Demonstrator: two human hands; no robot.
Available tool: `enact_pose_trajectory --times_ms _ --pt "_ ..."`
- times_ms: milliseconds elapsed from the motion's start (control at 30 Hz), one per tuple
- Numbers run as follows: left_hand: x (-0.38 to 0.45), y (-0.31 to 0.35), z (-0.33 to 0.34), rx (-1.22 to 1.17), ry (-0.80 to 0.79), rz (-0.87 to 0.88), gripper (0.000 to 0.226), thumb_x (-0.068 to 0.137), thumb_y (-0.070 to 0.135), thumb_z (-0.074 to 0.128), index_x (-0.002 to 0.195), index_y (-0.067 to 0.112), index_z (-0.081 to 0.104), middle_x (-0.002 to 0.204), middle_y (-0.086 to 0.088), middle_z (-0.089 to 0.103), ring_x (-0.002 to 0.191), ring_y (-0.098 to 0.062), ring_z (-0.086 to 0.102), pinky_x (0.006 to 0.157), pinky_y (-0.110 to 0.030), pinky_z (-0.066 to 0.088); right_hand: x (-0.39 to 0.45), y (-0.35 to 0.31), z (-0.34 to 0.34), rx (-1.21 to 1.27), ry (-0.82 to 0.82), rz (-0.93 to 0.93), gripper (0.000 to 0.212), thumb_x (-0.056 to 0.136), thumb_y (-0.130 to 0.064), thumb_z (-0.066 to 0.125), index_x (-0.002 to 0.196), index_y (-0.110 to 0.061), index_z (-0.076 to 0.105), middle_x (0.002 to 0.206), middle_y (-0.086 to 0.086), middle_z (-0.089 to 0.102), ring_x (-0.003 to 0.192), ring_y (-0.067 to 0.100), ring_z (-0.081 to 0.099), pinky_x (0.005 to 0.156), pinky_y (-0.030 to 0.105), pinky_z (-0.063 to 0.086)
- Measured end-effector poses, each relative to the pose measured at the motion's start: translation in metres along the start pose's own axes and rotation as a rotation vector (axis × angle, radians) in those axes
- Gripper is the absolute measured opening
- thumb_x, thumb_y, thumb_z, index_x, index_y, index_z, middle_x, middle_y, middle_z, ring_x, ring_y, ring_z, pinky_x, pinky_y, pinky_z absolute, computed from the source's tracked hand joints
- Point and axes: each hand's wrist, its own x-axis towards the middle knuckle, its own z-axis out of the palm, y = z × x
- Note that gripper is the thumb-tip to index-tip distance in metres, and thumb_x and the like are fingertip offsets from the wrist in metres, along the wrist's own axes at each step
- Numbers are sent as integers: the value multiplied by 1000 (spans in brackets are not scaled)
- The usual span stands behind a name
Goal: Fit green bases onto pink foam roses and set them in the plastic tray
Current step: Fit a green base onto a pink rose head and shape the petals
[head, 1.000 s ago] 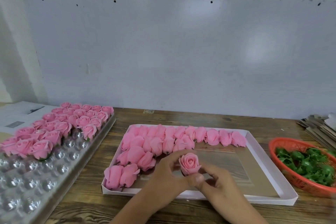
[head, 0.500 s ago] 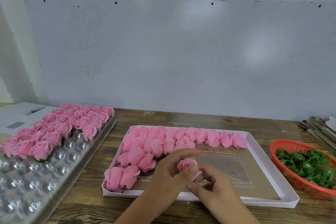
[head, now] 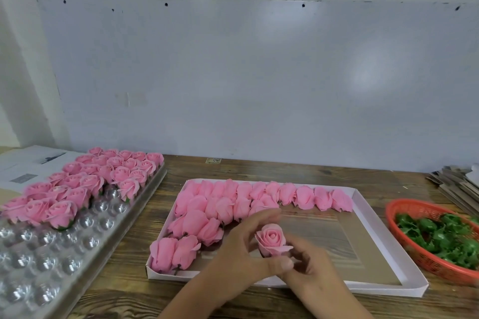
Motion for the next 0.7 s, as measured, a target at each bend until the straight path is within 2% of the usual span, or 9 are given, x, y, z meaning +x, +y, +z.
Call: enact_pose_trajectory --times_ms 67,100,167,233,333,433,500,633,700 --pt "0 5 -1 -80 44 49 60 66 55 87 118 30 72 120 8 72 113 -8 66 94 -27 54 0 -1 2 7 -9 6 32 76 -35 74 104 -47 70 86 5 70 71 18 61 63 34 50" --pt "0 7 -1 -84 69 81 48 71 57 83 107 27 78 118 7 73 114 -7 66 92 -23 53 -1 0 2 -10 -18 0 33 72 -42 72 105 -46 69 84 7 69 68 15 59 61 30 47" --pt "0 7 -3 -43 90 128 23 83 42 78 91 20 80 116 8 74 117 -6 64 92 -18 50 -2 1 3 -42 -40 -16 35 71 -42 72 106 -46 68 84 7 68 67 11 58 61 27 46" --pt "0 3 -4 -10 54 117 8 87 26 75 91 22 81 117 7 74 116 -10 65 96 -24 52 -2 1 2 -44 -58 -13 34 75 -34 75 105 -47 68 85 8 69 68 8 58 63 26 46" --pt "-1 4 -3 -5 -25 46 13 83 32 79 96 31 81 123 10 71 108 -30 69 94 -36 57 -2 0 1 -28 -66 -21 33 79 -27 75 104 -47 68 90 2 73 74 9 65 66 28 49" --pt "-1 4 -3 46 -70 29 24 82 28 82 106 24 79 124 9 71 112 -16 68 92 -24 54 -4 -4 1 21 -62 -30 33 81 -34 69 110 -48 66 101 -7 74 92 15 70 78 33 56" --pt "-1 4 -4 74 -90 9 33 82 22 84 114 25 76 120 7 73 113 -10 67 93 -20 51 -4 -4 0 38 -62 -37 32 83 -30 66 110 -46 68 104 -7 74 98 20 68 84 40 55" --pt "-1 3 -5 145 -122 1 48 80 25 85 125 25 68 117 5 72 115 -12 65 98 -24 49 -4 -6 -2 51 -52 -61 39 87 -13 65 109 -45 69 107 -12 73 102 11 67 84 35 55" --pt "0 2 -5 115 -175 2 60 77 29 84 133 25 61 122 6 69 118 -15 63 102 -29 48 -3 -7 -1 62 -34 -50 37 86 -13 67 108 -43 70 105 -6 74 98 17 67 82 42 54"
